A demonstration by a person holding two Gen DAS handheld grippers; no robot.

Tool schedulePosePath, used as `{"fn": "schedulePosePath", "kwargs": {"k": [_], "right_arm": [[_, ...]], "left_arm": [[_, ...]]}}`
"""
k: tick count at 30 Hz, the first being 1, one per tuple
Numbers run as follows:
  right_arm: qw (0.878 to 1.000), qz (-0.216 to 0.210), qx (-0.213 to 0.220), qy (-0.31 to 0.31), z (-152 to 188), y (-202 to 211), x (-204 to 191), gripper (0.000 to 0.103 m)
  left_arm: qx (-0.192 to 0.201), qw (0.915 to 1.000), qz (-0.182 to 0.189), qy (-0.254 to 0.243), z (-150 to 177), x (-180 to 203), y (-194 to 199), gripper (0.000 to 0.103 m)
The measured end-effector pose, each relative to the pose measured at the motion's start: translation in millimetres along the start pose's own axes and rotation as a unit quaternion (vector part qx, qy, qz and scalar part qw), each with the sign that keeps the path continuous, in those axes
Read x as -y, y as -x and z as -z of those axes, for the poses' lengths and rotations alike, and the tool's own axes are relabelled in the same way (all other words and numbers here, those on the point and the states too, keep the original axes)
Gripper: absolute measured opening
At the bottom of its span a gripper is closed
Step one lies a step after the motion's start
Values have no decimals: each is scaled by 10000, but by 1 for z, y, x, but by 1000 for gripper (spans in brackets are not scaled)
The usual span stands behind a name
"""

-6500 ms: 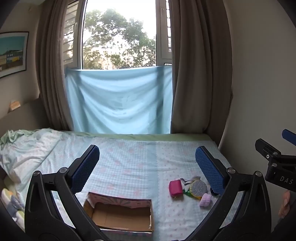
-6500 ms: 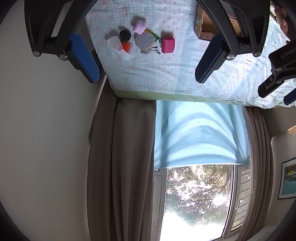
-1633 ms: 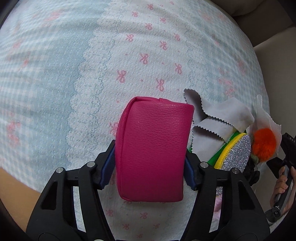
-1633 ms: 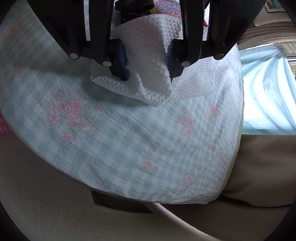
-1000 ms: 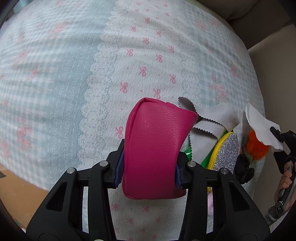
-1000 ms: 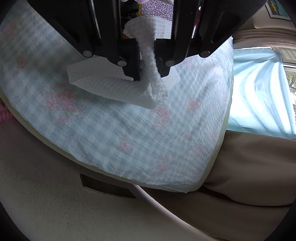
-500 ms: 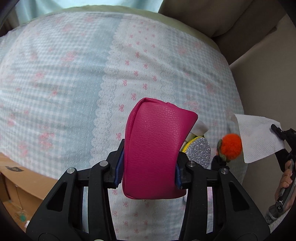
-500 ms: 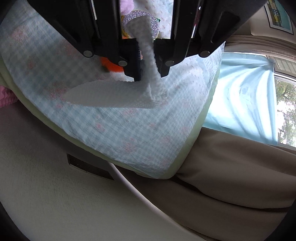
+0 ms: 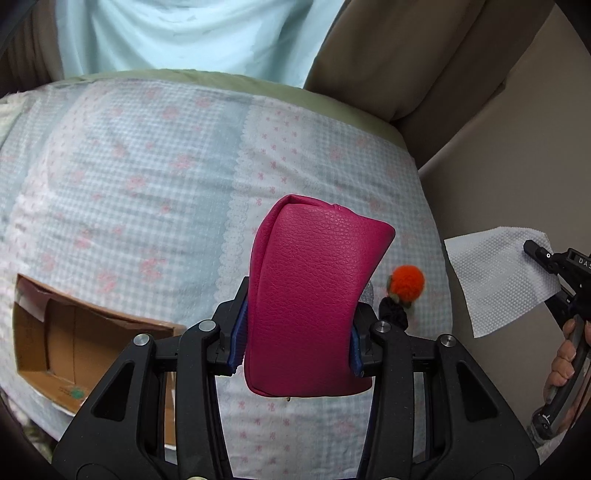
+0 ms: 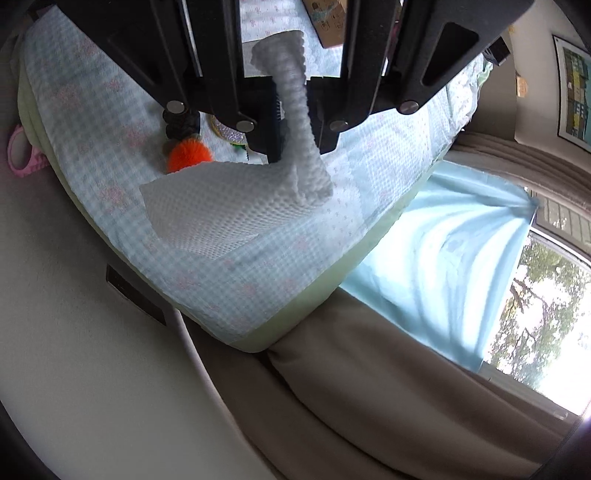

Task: Organize soft objects
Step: 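Carry the pink pouch and white cloth with both tools toward the cardboard box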

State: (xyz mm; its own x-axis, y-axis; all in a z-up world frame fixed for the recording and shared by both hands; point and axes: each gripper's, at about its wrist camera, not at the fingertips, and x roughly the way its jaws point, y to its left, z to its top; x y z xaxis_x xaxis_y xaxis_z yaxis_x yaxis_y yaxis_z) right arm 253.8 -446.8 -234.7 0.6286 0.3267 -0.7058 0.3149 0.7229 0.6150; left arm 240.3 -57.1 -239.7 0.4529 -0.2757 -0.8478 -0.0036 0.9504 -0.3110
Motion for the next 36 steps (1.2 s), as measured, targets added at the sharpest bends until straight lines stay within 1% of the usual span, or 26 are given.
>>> {"fn": "schedulePosePath", "kwargs": {"k": [5,9,14,18,23,27,32,36], "right_arm": [[9982,-44,-143,586,32,21,-44,9],[9951,-143,-303,932,66,24,-79,9],[9906,-265,-553,1225,118,19,-124,9],[9868,-281,-731,1414,171,8,-164,9],[9849,-278,-935,1433,233,-9,-207,9],[9839,-226,-1110,1379,278,-31,-236,9],[9814,-205,-1397,1302,323,-68,-261,9],[9761,-84,-1700,1349,354,-99,-273,9]], "left_arm": [[174,9998,-25,22,15,-20,47,39],[215,9997,-53,37,26,-48,76,39],[173,9998,-86,-27,34,-97,107,39],[8,9999,-116,-78,38,-144,122,39],[-274,9995,-94,-84,45,-208,127,39],[-516,9983,-147,-224,47,-251,120,39],[-844,9956,-252,-329,45,-290,99,39],[-1093,9927,-297,-416,47,-308,77,39]]}}
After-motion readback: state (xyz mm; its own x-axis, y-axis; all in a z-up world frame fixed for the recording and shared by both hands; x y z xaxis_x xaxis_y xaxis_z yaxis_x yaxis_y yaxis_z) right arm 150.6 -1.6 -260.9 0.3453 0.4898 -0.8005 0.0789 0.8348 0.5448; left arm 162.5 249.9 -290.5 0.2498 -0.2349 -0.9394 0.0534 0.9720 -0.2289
